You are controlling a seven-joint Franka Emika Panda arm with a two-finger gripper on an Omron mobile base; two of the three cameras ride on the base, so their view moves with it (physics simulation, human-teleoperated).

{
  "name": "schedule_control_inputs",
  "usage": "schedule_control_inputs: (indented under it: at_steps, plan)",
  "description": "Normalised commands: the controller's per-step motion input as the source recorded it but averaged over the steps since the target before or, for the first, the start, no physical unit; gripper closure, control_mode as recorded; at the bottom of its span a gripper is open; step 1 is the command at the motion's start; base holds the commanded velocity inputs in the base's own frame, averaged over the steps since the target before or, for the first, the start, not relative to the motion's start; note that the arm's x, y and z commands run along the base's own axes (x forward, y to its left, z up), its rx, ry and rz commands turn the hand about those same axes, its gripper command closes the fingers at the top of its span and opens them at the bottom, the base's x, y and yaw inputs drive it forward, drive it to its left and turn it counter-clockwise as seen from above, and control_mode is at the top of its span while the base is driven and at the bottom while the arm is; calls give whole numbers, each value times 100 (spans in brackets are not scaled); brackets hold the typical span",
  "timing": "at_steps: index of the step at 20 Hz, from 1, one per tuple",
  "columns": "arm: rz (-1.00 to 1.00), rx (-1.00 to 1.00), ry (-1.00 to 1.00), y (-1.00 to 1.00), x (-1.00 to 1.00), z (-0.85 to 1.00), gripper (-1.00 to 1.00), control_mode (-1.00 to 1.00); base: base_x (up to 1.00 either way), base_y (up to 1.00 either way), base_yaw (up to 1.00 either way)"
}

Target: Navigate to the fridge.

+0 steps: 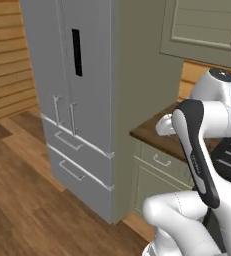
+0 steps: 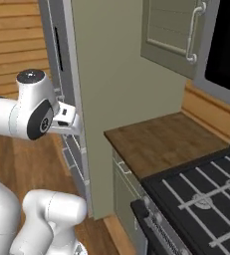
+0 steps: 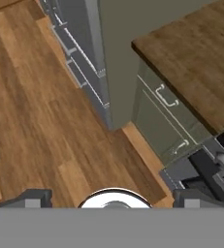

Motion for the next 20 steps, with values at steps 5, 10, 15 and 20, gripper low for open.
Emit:
schedule_control_inputs:
  at_steps: [5,10,15,20]
  plan:
    - [0,0,0,0,0,0,-100,100,98,100,-14]
    - [0,0,0,0,0,0,-100,100,98,100,-24]
    - [0,0,0,0,0,0,-100,100,90,99,-45]
    - [0,0,0,0,0,0,-100,100,71,99,-52]
